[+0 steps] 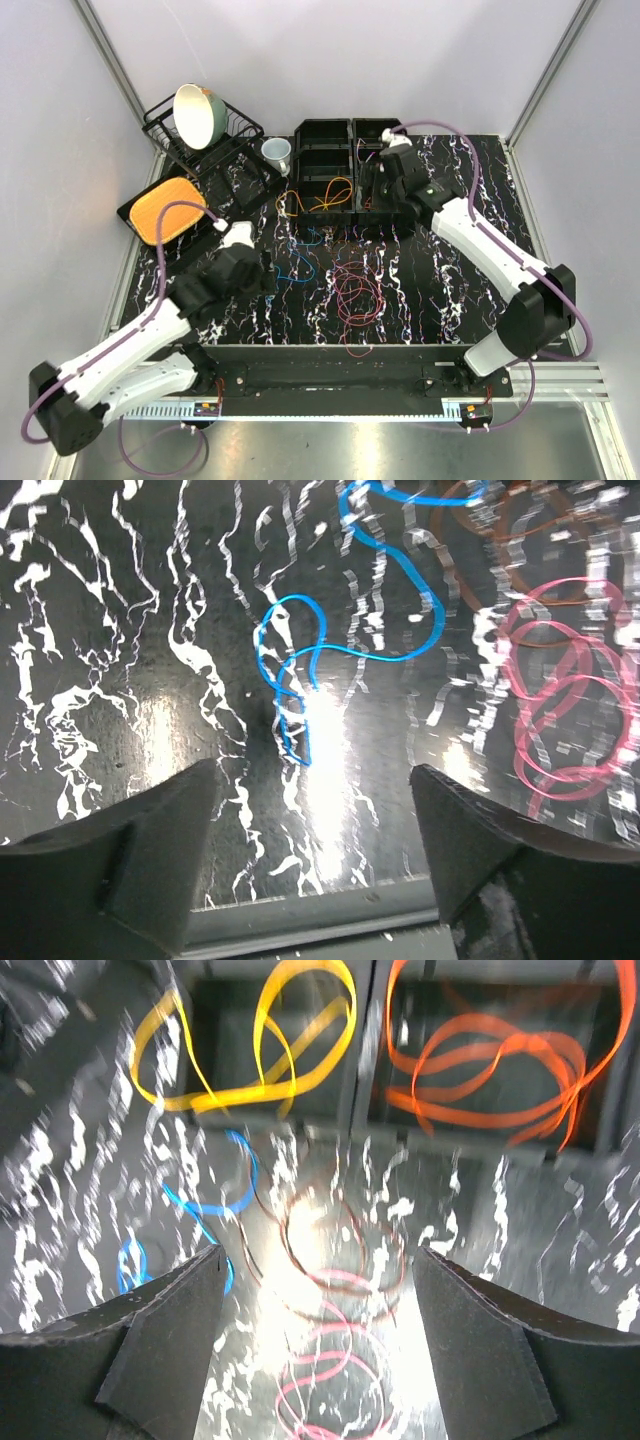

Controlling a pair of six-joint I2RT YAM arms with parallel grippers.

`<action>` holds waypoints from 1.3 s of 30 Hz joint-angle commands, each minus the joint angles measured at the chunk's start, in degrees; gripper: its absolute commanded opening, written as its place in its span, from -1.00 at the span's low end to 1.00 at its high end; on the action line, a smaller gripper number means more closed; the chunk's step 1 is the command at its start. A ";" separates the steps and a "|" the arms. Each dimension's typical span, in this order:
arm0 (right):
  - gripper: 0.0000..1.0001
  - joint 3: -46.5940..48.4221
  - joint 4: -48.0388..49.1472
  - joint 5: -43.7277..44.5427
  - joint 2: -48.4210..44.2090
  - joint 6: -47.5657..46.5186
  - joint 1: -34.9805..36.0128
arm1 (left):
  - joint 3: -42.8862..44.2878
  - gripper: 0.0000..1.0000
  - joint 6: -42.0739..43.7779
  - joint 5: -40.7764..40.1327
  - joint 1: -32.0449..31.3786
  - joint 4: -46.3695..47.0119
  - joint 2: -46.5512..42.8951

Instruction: Untangle the cables

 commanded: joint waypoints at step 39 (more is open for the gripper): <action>0.64 -13.53 2.50 -4.59 -11.61 1.71 0.31 | 3.06 0.07 4.67 -6.31 2.95 28.32 39.30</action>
